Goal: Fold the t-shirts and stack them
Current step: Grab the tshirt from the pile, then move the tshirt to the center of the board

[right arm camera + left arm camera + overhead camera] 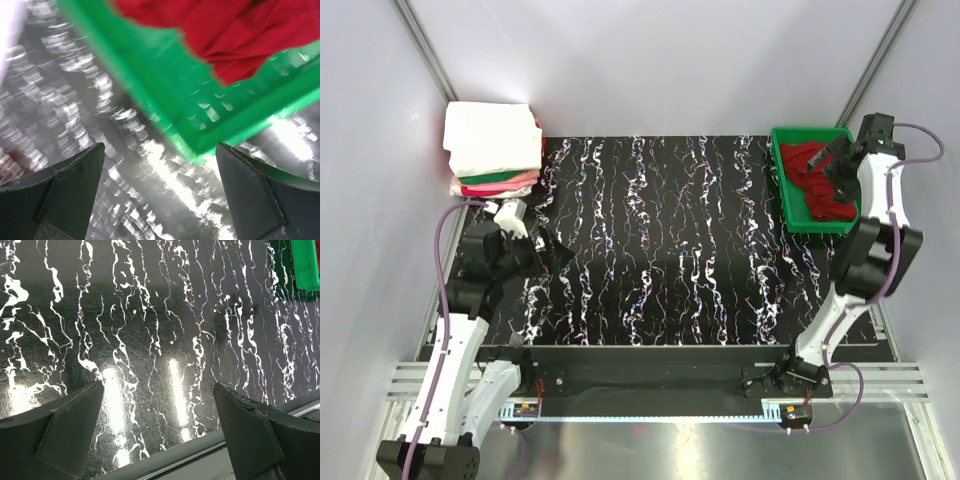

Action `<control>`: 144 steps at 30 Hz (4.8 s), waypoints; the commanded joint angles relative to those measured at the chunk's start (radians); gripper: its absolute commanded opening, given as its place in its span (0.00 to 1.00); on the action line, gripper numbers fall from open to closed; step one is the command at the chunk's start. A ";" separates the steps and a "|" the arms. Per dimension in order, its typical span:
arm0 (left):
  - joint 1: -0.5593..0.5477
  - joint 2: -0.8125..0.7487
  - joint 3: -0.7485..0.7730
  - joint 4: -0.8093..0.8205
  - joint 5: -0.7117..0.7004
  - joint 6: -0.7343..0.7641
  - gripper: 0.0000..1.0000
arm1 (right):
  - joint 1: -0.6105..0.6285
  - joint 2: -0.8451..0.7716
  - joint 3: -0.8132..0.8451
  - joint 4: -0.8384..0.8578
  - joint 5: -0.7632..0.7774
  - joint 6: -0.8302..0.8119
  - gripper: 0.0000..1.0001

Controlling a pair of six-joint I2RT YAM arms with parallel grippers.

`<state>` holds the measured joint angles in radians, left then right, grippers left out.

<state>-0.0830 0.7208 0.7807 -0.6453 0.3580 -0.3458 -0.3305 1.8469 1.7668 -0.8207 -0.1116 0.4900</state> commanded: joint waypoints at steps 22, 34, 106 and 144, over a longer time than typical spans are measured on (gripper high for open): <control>0.005 0.016 -0.012 0.070 0.047 -0.004 0.99 | -0.019 0.604 0.476 -0.083 0.175 -0.053 0.32; 0.006 -0.004 -0.017 0.076 0.033 -0.005 0.99 | 0.126 0.370 0.742 -0.202 -0.078 -0.028 0.00; -0.302 1.115 0.439 0.441 -0.172 -0.185 0.92 | 0.788 -0.478 -0.558 -0.104 0.336 0.019 1.00; -0.366 0.889 0.261 0.371 -0.235 -0.171 0.00 | 0.711 -0.201 -0.633 0.158 0.124 0.056 0.87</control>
<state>-0.4488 1.7016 1.0817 -0.2909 0.1596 -0.5205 0.3840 1.5982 1.0588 -0.7464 0.0467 0.5278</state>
